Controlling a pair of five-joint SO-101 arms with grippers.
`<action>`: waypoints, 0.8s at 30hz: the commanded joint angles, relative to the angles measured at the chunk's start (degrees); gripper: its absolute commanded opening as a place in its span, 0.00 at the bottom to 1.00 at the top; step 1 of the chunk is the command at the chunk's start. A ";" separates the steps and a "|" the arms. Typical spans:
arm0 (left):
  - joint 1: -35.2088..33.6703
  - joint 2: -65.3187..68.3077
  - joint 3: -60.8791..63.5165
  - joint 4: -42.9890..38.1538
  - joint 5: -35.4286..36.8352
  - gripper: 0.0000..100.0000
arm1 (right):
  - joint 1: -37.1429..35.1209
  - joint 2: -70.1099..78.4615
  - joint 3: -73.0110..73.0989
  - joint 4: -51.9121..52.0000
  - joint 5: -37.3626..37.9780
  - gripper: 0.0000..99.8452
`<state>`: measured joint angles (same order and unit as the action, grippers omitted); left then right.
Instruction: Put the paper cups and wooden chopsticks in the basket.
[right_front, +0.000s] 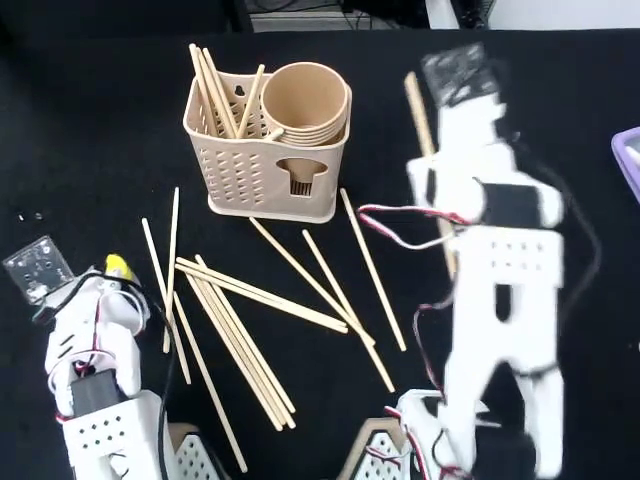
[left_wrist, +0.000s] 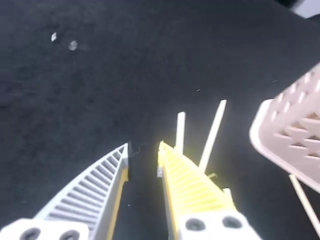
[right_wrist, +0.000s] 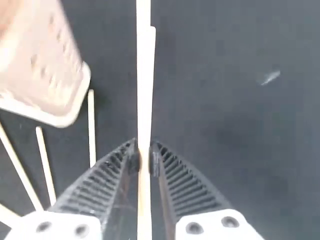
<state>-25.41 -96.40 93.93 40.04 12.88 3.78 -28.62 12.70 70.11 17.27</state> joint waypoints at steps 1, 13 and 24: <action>3.03 -0.53 -0.66 -0.26 -0.35 0.11 | -0.88 -5.93 -11.74 3.16 0.00 0.01; 3.12 -0.53 -0.66 -0.18 -0.35 0.11 | -18.37 -11.91 -30.55 2.81 -9.32 0.01; 3.12 -0.53 -0.57 -0.26 -0.35 0.11 | -36.75 -2.24 -16.57 -33.23 -18.20 0.01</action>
<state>-22.86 -96.40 94.02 40.04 12.97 -29.98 -33.10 -7.34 49.54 -0.31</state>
